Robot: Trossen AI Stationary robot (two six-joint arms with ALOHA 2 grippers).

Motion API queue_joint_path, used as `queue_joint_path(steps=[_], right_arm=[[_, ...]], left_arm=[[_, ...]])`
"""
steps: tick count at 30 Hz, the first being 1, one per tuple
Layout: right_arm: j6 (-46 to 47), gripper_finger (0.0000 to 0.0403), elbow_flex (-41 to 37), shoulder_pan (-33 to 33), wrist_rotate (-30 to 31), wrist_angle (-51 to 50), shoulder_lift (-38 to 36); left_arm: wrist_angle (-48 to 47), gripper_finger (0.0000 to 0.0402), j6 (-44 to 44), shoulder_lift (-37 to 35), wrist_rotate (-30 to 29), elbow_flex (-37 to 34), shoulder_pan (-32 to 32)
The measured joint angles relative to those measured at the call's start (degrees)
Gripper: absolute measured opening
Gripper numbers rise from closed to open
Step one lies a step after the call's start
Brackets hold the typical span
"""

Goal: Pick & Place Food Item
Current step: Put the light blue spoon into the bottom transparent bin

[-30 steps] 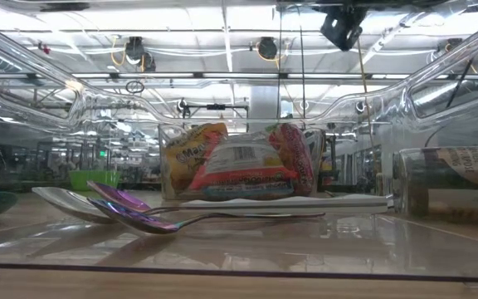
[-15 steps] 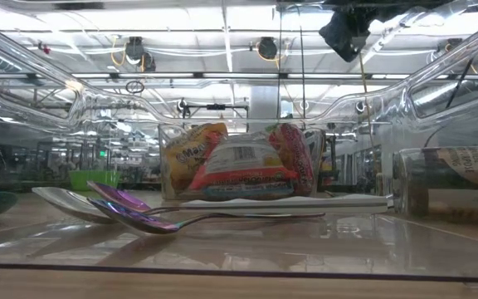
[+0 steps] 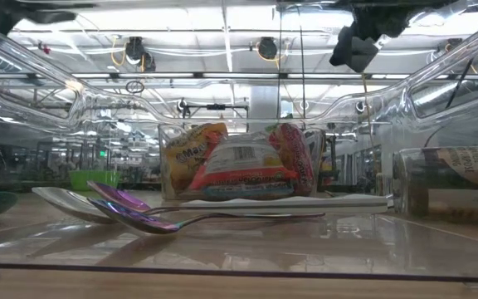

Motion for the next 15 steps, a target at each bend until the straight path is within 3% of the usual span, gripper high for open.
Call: queue_joint_path(steps=[5, 15], right_arm=[[0.1, 0.0167, 0.0, 0.0, -0.1, -0.1, 0.0], [0.1, 0.0166, 0.0, 0.0, -0.2, -0.2, 0.0]], left_arm=[[3.6, 0.0177, -7.1, -2.5, -3.9, -8.1, -2.2], [14.8, 0.0177, -11.2, -3.5, -4.4, -18.7, -5.1]])
